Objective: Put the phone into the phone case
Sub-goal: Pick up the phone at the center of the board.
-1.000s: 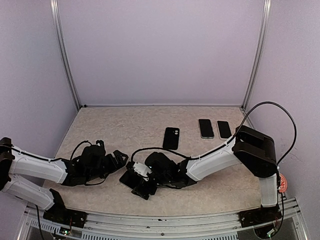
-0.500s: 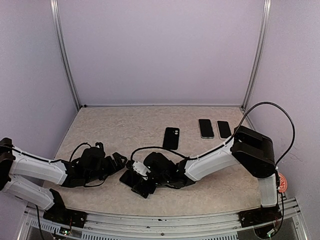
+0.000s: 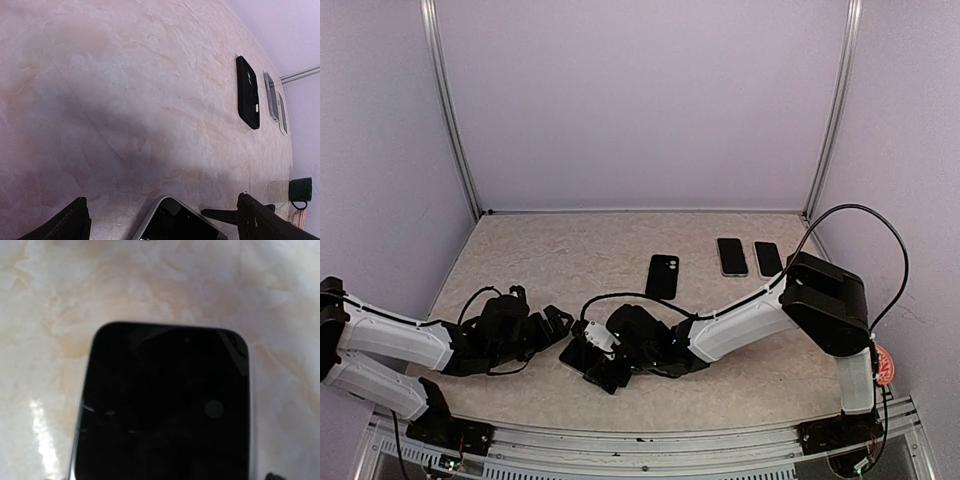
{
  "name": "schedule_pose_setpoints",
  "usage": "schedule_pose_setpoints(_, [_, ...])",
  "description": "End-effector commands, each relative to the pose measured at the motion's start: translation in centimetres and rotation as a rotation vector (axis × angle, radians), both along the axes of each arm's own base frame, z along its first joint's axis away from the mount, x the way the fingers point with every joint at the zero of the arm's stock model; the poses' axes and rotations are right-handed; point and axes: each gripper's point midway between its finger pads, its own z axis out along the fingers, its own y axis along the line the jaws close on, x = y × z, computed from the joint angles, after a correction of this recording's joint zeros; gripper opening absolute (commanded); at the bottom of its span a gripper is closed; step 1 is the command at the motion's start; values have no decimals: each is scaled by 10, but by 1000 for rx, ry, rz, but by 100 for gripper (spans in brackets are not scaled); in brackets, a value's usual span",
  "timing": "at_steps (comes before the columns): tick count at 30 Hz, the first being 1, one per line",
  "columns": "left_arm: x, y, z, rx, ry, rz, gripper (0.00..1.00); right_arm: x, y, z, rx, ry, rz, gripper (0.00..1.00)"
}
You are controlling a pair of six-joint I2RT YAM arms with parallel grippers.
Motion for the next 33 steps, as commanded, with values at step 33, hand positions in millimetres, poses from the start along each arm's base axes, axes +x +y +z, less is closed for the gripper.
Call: schedule_pose_setpoints(33, [0,2,-3,-9,0,4,99,-10,-16,8,-25,-34,128,51])
